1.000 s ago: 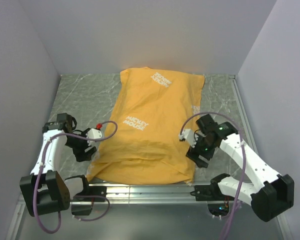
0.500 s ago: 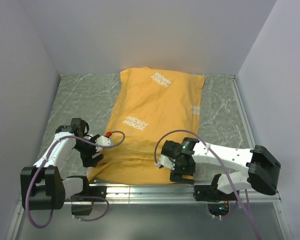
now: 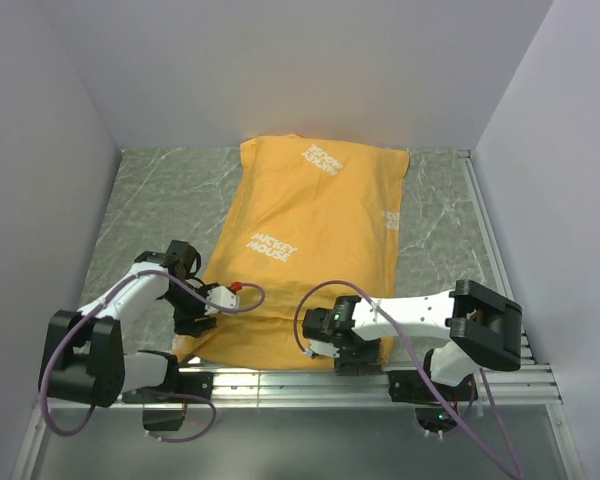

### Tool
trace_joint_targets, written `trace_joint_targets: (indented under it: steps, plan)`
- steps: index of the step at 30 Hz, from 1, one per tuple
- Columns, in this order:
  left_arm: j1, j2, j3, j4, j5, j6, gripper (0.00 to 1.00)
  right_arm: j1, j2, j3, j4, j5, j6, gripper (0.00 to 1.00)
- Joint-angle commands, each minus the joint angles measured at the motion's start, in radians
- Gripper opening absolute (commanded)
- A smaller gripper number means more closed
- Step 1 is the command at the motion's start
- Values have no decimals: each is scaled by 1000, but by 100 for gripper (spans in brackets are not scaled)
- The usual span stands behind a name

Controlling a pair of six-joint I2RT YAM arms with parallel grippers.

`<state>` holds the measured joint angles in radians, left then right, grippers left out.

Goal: Put the pillow into the pillowcase

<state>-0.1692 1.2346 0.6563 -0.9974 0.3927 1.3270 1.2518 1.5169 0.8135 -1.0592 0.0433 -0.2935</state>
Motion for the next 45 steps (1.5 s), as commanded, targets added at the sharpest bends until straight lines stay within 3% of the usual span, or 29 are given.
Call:
trace_joint_targets:
  steps: [1,2,3,4,5,6,7,9,11,15,21,26,30,33,37,38,41,45]
  plan:
    - [-12,66,-20,69,-26,11,61,3,8,24,15,15,10,72]
    - [-12,81,-17,75,-23,8,54,3,8,21,16,15,10,66]
    - [-12,94,-12,78,-6,-3,45,0,11,23,16,18,11,50]
    - [-12,106,6,79,6,-15,28,-2,9,23,16,20,14,39]
    - [-10,108,17,75,23,-28,21,-3,6,21,19,24,16,11]
    - [-9,103,44,59,55,-41,17,-5,-1,19,19,38,22,0]
    - [-7,83,58,49,70,-51,8,-5,-21,18,22,49,24,0]
    - [5,46,118,16,127,-84,1,-14,-81,19,28,99,22,0]
    - [31,31,181,-21,175,-132,1,-54,-136,19,38,160,7,0]
    - [128,45,465,-144,326,-209,1,-231,-276,61,42,194,-35,0]
    - [235,126,756,-199,498,-385,0,-265,-454,-83,264,320,-143,0]
    - [234,137,770,-110,486,-500,0,-460,-538,-94,488,313,-366,0]
    - [235,135,810,-75,503,-604,0,-574,-613,56,460,182,-457,0]
    - [234,93,885,18,537,-785,0,-598,-658,228,435,145,-411,0]
    - [235,-44,907,368,519,-1148,0,-601,-687,479,479,206,-354,0]
    - [235,-75,905,529,470,-1278,0,-603,-682,525,484,228,-345,0]
    - [235,-155,931,716,361,-1438,0,-601,-659,703,498,305,-312,0]
    - [235,-199,1051,824,243,-1511,0,-603,-655,887,536,383,-328,0]
